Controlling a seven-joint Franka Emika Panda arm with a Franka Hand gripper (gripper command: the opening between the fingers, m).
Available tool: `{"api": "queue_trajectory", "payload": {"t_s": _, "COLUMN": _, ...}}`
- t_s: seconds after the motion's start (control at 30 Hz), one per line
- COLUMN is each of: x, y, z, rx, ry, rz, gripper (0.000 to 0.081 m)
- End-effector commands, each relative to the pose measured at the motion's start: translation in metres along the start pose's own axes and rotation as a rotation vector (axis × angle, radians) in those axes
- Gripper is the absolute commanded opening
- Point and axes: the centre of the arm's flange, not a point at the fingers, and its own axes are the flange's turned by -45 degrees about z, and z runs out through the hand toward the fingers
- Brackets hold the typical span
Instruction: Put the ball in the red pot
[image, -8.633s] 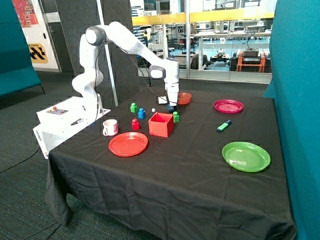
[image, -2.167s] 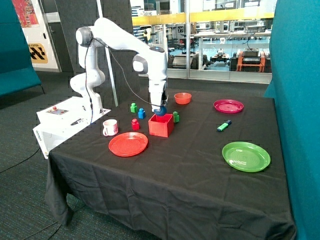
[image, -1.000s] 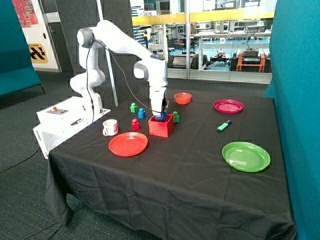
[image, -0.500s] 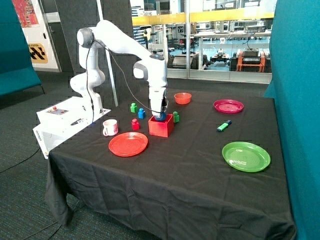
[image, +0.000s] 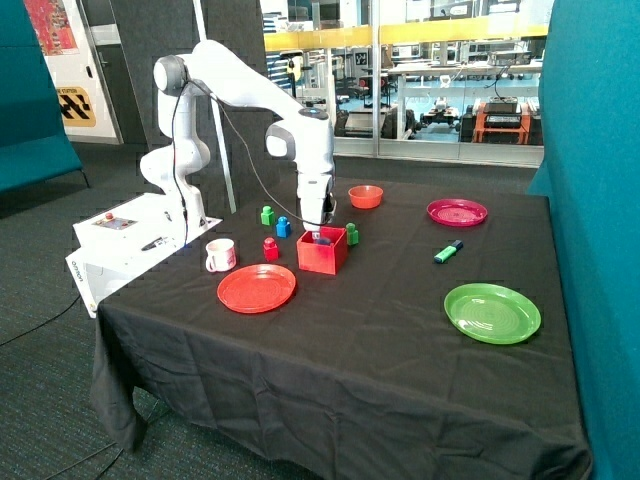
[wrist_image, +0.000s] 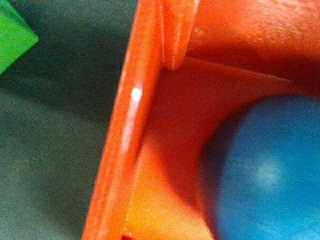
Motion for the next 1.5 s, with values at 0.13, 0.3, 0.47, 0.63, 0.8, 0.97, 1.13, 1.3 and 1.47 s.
{"api": "queue_trajectory", "payload": {"t_s": 0.13, "x": -0.004, "y": -0.005, "z": -0.016, "rx": 0.0031, "ry": -0.0053, "rz": -0.019, "gripper": 0.0656}}
{"api": "queue_trajectory", "payload": {"t_s": 0.3, "x": -0.006, "y": -0.012, "z": -0.027, "rx": 0.0032, "ry": -0.0053, "rz": -0.031, "gripper": 0.0643}}
{"api": "queue_trajectory", "payload": {"t_s": 0.47, "x": -0.011, "y": -0.020, "z": -0.034, "rx": 0.0032, "ry": -0.0053, "rz": -0.042, "gripper": 0.0636}}
{"api": "queue_trajectory", "payload": {"t_s": 0.63, "x": -0.018, "y": -0.025, "z": -0.039, "rx": 0.0032, "ry": -0.0052, "rz": -0.051, "gripper": 0.0633}}
{"api": "queue_trajectory", "payload": {"t_s": 0.8, "x": -0.025, "y": -0.025, "z": -0.040, "rx": 0.0032, "ry": -0.0052, "rz": -0.047, "gripper": 0.0624}}
{"api": "queue_trajectory", "payload": {"t_s": 0.97, "x": -0.028, "y": -0.019, "z": -0.041, "rx": 0.0032, "ry": -0.0053, "rz": -0.038, "gripper": 0.0621}}
{"api": "queue_trajectory", "payload": {"t_s": 1.13, "x": -0.029, "y": -0.014, "z": -0.043, "rx": 0.0032, "ry": -0.0053, "rz": -0.039, "gripper": 0.0621}}
{"api": "queue_trajectory", "payload": {"t_s": 1.3, "x": -0.029, "y": -0.013, "z": -0.043, "rx": 0.0032, "ry": -0.0053, "rz": -0.042, "gripper": 0.0620}}
{"api": "queue_trajectory", "payload": {"t_s": 1.47, "x": -0.025, "y": -0.016, "z": -0.044, "rx": 0.0032, "ry": -0.0052, "rz": -0.055, "gripper": 0.0621}}
